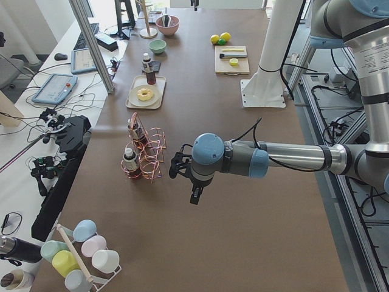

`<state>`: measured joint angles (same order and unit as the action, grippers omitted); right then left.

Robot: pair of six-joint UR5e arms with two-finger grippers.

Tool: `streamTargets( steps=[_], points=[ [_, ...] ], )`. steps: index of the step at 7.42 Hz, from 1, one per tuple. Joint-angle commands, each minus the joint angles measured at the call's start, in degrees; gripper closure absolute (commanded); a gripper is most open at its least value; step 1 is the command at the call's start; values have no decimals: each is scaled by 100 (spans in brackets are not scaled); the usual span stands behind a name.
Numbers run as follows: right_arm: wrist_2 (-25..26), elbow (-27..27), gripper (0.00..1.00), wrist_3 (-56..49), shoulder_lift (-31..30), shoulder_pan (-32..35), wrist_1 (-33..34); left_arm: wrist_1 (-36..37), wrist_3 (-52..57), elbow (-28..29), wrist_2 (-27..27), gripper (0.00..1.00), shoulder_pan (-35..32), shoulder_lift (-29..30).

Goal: Place tea on tray

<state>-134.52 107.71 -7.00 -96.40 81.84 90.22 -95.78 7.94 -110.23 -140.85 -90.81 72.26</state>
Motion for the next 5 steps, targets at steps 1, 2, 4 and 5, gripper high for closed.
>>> streamTargets(
  steps=[1,2,4,5],
  points=[
    [-57,-74,0,-468,-536,709,22,-2,6,133,146,3,-59,-1],
    [-48,-153,0,-512,-555,719,22,-28,32,264,146,3,-68,33],
    [-57,-154,0,-574,-617,825,21,-185,24,265,163,3,-77,60],
    [-65,-145,0,-574,-625,825,13,-186,6,265,154,3,-77,60]
  ],
)
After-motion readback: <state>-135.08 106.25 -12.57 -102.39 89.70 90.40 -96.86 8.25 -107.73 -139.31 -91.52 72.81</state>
